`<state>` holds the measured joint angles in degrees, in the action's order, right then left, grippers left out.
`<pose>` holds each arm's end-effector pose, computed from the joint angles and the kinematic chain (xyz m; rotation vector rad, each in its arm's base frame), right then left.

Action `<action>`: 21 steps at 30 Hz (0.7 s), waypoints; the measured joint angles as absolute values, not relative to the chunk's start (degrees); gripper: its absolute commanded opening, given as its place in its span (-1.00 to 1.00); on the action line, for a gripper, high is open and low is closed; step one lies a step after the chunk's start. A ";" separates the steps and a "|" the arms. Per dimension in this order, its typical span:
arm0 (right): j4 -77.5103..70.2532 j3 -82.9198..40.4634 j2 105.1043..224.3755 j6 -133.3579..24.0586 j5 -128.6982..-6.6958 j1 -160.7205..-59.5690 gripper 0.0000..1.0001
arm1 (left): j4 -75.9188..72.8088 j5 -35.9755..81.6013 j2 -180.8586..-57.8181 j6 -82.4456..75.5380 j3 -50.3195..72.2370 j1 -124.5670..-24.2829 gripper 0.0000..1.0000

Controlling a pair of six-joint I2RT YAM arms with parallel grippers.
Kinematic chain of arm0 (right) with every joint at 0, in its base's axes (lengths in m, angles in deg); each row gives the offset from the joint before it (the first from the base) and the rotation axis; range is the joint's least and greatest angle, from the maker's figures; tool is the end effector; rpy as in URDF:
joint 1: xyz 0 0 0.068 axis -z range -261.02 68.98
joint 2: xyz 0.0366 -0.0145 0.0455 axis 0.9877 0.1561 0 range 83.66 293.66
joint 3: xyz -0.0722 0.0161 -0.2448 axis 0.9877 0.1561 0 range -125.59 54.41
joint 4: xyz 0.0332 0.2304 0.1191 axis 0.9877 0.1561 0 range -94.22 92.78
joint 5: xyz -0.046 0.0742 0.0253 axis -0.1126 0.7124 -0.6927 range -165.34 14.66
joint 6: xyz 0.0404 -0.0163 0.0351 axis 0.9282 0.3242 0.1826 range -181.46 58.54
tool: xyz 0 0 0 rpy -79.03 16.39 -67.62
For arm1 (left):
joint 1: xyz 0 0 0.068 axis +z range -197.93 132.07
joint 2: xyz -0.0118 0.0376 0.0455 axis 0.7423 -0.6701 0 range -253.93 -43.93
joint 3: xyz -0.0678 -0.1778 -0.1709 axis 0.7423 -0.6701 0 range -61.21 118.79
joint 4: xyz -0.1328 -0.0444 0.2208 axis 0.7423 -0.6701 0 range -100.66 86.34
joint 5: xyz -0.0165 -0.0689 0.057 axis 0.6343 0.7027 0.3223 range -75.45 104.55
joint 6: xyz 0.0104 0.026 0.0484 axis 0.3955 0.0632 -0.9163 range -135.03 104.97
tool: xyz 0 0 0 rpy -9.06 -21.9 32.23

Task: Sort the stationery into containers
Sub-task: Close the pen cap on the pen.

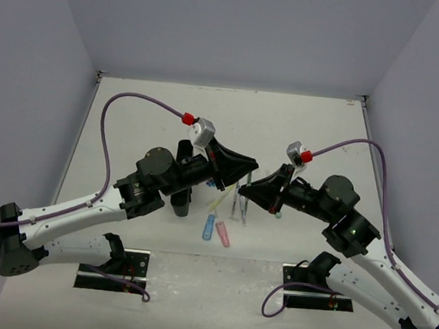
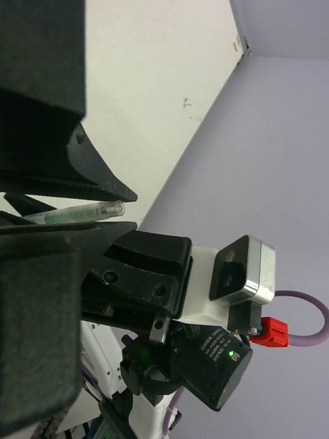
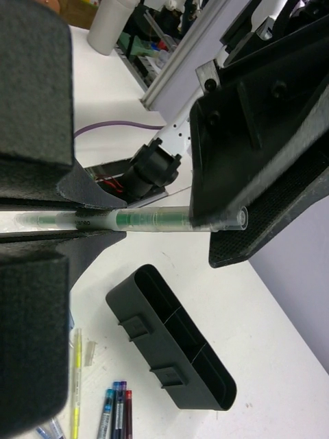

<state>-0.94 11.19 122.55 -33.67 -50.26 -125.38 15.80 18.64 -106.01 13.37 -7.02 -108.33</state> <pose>0.1152 0.1355 0.3485 -0.6162 1.6016 1.3045 0.1289 -0.2324 0.3796 0.4777 1.4271 -1.3276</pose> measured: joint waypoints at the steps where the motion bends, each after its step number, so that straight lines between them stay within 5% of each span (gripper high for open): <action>1: -0.83 11.08 122.54 -33.67 -50.27 -125.38 -1.00 | 15.64 18.72 -106.09 13.30 -7.02 -108.33 -1.00; 21: 16.43 -5.29 131.76 -40.14 -55.03 -126.52 -1.00 | 29.54 15.77 -105.37 18.70 -14.00 -107.62 -1.00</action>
<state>16.43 -5.29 131.76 -40.14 -55.03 -126.52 29.54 15.77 -105.37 18.70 -14.00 -107.62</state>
